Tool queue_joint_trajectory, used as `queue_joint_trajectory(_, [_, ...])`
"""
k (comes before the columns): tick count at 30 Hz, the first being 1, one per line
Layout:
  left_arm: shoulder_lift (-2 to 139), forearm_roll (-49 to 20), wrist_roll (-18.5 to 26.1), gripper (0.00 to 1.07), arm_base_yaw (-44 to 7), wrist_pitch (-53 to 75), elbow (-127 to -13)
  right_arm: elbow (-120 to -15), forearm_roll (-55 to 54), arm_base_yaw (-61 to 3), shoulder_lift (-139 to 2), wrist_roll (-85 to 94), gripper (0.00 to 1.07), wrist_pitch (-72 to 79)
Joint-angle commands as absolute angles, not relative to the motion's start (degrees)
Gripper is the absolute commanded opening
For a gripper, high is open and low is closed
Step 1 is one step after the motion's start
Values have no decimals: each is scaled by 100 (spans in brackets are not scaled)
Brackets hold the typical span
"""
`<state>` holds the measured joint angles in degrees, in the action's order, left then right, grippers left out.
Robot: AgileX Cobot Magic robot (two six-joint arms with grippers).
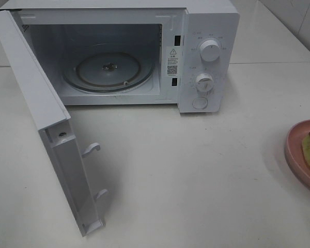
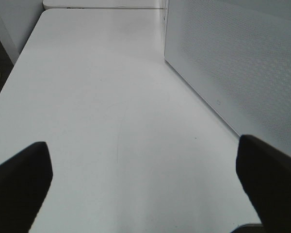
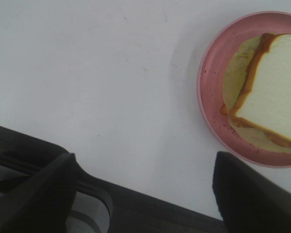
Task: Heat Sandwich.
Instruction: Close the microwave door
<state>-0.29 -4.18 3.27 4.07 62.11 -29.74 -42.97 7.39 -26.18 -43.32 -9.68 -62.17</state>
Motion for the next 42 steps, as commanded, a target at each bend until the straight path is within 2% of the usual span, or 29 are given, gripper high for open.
queue_joint_trajectory(1, [-57, -418, 315, 98, 430, 6136, -2968, -4286, 710, -2613, -3764, -917, 76, -6429])
queue_joint_trajectory(6, [-57, -418, 315, 98, 430, 6136, -2968, -4274, 670, -2475, -3065, -710, 76, -6469])
queue_joint_trajectory(11, [-57, -418, 315, 98, 430, 6136, -2968, -3890, 607, -1765, -1925, -476, 76, -6474])
queue_joint_trajectory(24, [-57, -418, 315, 98, 430, 6136, -2968, -3088, 304, -722, -189, -97, 76, -6280])
queue_joint_trajectory(31, [-57, -418, 315, 98, 430, 6136, -2968, -3019, 304, -458, 183, -109, 76, -6016])
queue_joint_trajectory(42, [-63, -413, 315, 98, 430, 6136, -2968, -2848, 315, -458, 183, -172, 76, -5701])
